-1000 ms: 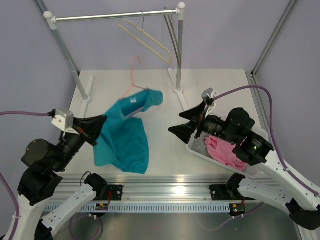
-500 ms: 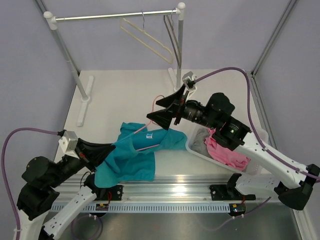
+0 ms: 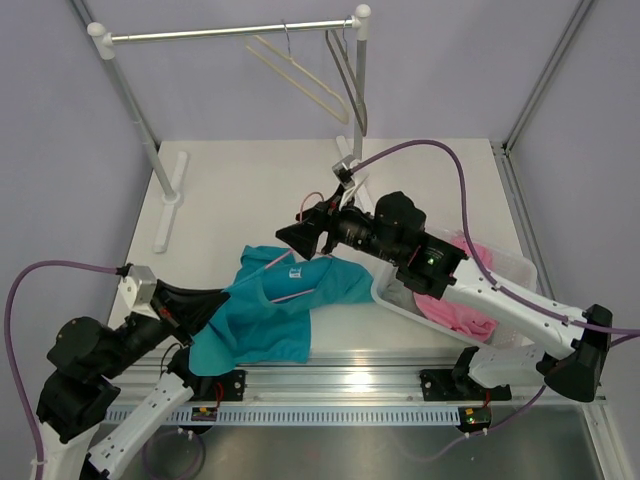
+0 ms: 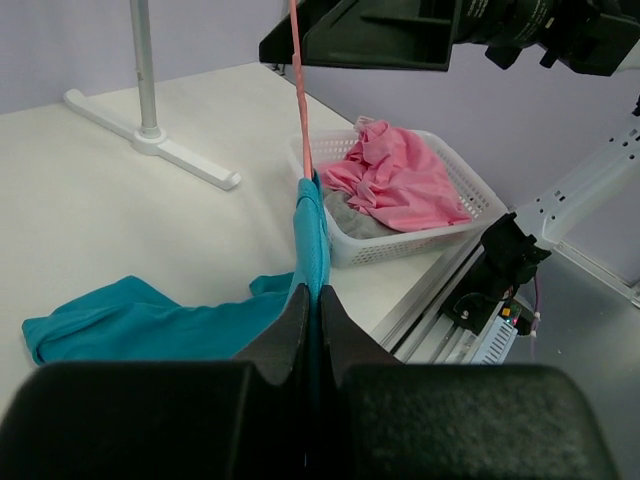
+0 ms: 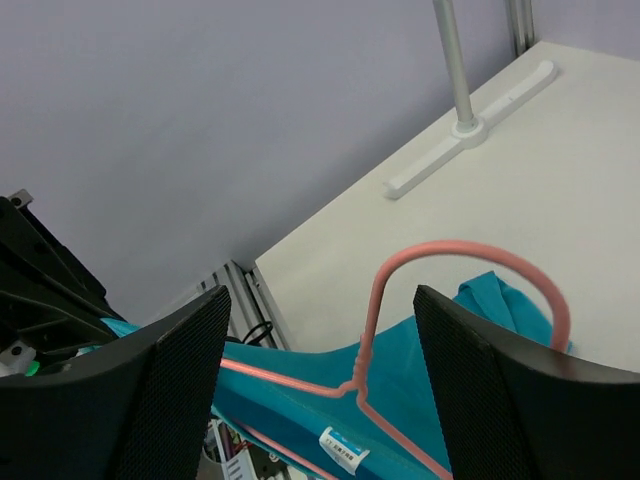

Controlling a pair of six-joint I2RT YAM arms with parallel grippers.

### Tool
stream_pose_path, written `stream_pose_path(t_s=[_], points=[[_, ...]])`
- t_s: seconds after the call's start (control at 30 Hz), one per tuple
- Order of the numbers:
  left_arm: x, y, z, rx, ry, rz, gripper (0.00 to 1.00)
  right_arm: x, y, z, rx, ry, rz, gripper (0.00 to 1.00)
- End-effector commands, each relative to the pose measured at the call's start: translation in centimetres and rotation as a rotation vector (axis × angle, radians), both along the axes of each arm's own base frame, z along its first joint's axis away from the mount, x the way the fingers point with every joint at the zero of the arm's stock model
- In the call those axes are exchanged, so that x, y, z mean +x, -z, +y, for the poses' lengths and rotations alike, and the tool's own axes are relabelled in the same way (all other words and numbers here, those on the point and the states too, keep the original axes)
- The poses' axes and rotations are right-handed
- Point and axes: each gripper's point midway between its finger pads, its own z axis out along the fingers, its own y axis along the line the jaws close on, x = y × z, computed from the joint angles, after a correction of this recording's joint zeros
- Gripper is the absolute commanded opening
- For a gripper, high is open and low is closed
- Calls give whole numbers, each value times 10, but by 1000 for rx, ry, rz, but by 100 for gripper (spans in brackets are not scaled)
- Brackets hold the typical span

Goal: Remove the t-shirt from the hanger

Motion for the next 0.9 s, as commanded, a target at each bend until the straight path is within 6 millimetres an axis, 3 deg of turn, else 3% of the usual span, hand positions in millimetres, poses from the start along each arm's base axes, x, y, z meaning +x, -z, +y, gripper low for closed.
stream_pose_path(t_s=[0.0, 0.07, 0.27, 0.33, 0.37, 0.47, 0.53, 0.57, 0.63, 0.77, 0.87], points=[[-4, -33, 3, -84, -1, -89, 0, 0, 12, 11, -17, -1, 0, 77], [-6, -38, 0, -99, 14, -96, 0, -1, 16, 14, -16, -6, 2, 72], [-2, -55, 3, -193, -20, -84, 0, -5, 21, 8, 3, 2, 24, 36], [-7, -60, 2, -215, 7, -97, 0, -15, 12, 2, 1, -33, 19, 3], [-14, -63, -1, -222, 42, -103, 0, -18, 7, -2, 6, -34, 18, 0], [-29, -71, -7, -211, 129, -122, 60, -26, -11, -25, 31, 0, -7, 0], [-35, -74, -12, -201, 173, -118, 78, -29, -19, -43, 15, 33, -35, 0], [-37, -72, -15, -186, 198, -107, 82, -30, -32, -48, 23, 40, -52, 0], [-39, -72, -15, -173, 202, -105, 92, -33, -36, -58, -11, 54, -56, 0], [-49, -65, -19, -118, 270, -136, 99, -36, -63, -74, 20, 86, -79, 0], [-47, -56, -20, -72, 274, -128, 99, -33, -71, -82, 8, 121, -94, 0]])
